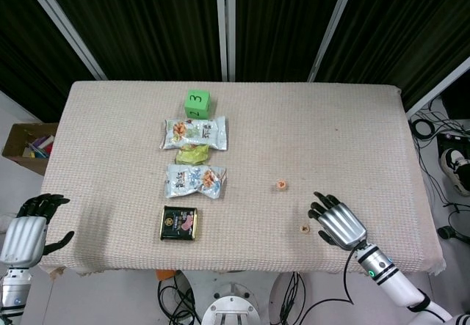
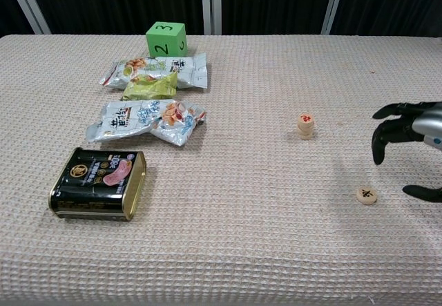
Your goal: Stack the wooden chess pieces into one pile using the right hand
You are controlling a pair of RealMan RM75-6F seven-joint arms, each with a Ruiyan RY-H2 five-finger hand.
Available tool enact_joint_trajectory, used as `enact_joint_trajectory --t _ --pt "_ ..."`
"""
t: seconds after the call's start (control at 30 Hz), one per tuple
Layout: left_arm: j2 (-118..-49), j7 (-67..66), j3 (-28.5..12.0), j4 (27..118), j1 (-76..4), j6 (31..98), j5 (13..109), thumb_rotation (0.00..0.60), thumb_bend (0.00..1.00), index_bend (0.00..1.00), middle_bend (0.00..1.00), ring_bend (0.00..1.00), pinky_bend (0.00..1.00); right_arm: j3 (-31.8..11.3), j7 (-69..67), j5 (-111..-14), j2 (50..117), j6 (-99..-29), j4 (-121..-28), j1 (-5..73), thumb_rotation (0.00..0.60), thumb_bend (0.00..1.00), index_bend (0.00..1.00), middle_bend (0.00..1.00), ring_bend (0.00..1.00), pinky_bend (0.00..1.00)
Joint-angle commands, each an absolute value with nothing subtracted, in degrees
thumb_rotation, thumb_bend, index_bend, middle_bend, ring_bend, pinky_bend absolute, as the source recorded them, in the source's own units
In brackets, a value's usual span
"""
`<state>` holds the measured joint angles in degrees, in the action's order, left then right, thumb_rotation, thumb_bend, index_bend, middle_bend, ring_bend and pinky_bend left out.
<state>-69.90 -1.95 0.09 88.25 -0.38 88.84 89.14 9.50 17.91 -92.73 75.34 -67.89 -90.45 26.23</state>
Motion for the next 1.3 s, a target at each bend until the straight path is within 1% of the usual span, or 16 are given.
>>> enact_joint_trajectory --t 0.03,0.27,0.47,0.83,0.93,1.03,1.2,1.3 --pt "-69.76 -1.93 0.2 88.47 -0.09 89.13 89.0 0.6 0.17 0.27 0.22 0.15 0.19 9.42 18.13 -93.76 77.25 -65.71 -88.72 26.79 0.6 0.22 0.42 0.33 0.1 0.28" --pt "-69.95 -1.3 0.56 87.96 0.6 89.56 88.69 0.6 0.17 0.27 0.22 0.15 0.19 8.39 19.88 -93.76 78.78 -61.77 -87.78 28.29 0.6 0.26 0.42 0.32 0.1 0.25" --pt "-70.16 -0.81 0.51 87.5 0.79 89.62 88.45 0.6 0.17 0.27 0.22 0.15 0.19 7.44 19.46 -93.53 79.09 -61.24 -87.34 28.44 0.6 0.27 0.42 0.32 0.1 0.22" --pt "-70.24 -0.62 0.46 87.23 0.7 89.3 88.34 0.6 0.17 0.27 0.22 0.15 0.19 6.68 19.71 -92.87 79.52 -59.98 -86.78 28.46 0.6 0.28 0.42 0.32 0.1 0.22" --pt "-70.28 -0.71 0.46 87.23 0.63 89.19 88.38 0.6 0.17 0.27 0.22 0.15 0.19 6.57 19.95 -92.85 79.55 -59.82 -86.68 28.42 0.6 0.3 0.46 0.33 0.1 0.22" --pt "-70.25 -0.73 0.47 87.28 0.66 89.21 88.39 0.6 0.17 0.27 0.22 0.15 0.19 6.44 19.86 -93.31 79.26 -60.75 -86.94 28.09 0.6 0.32 0.52 0.34 0.1 0.22" --pt "-70.14 -0.63 0.29 87.33 0.56 89.23 88.38 0.6 0.17 0.27 0.22 0.15 0.19 5.07 19.42 -95.86 76.48 -65.59 -89.87 27.55 0.6 0.32 0.53 0.35 0.11 0.22" --pt "-70.14 -0.9 0.19 87.52 0.3 89.13 88.62 0.6 0.17 0.27 0.22 0.15 0.19 2.64 19.87 -95.98 74.37 -66.85 -92.49 28.48 0.6 0.32 0.53 0.35 0.11 0.22"
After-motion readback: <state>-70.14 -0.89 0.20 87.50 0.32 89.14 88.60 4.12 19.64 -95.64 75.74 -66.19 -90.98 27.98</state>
